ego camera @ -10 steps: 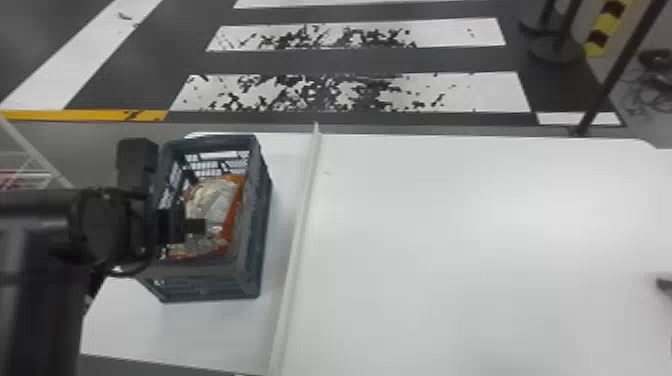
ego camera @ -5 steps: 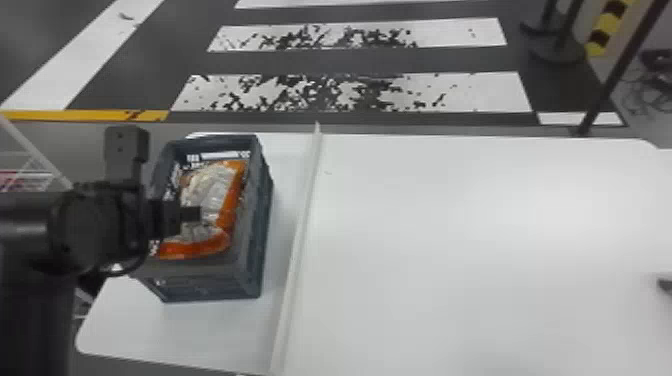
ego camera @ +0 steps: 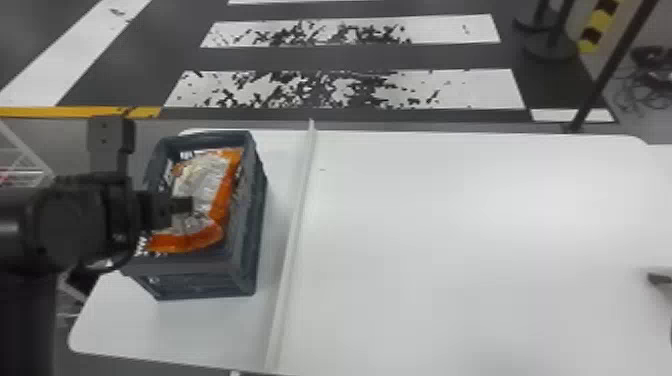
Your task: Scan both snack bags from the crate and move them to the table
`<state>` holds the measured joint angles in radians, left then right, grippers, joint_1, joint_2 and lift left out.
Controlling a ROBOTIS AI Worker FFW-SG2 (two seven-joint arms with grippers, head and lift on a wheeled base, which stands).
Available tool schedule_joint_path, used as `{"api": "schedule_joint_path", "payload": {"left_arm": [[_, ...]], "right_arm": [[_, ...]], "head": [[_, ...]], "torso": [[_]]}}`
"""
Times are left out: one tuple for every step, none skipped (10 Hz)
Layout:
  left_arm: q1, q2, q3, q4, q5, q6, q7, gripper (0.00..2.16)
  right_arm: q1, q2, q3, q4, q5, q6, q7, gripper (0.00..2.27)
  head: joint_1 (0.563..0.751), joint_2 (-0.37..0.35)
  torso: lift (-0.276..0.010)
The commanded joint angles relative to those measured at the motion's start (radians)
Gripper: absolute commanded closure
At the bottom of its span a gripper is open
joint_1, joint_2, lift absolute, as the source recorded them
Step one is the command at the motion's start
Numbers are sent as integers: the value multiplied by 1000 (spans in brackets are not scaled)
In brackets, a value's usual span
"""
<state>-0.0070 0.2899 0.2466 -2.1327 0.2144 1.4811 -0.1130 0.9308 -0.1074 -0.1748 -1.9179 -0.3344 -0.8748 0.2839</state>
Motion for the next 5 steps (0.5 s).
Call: {"api": "schedule_joint_path", "payload": {"left_arm": [[4,0,13,-7,14,0,7,2135],[9,0,17,-27,23,-3,16,2135],[13,0,20,-42,25,-3,16,2135],[24,0,36,-62,36,-3,15,2135],[36,-2,46,-102,40,-6,18,2135]], "right_arm": [[-7,0,1,3,0,3,0,103],[-9,0,1,3,0,6,0,103],[-12,0,1,5,0,9,0,103],[-13,0,1,5,0,12,0,103],[-15,0,1,5,0,12,0,103]], "head": [[695,103],[695,107],[695,109],[695,109],[695,108]], "torso": [[-87],[-87],[-87],[-87],[-87]]}}
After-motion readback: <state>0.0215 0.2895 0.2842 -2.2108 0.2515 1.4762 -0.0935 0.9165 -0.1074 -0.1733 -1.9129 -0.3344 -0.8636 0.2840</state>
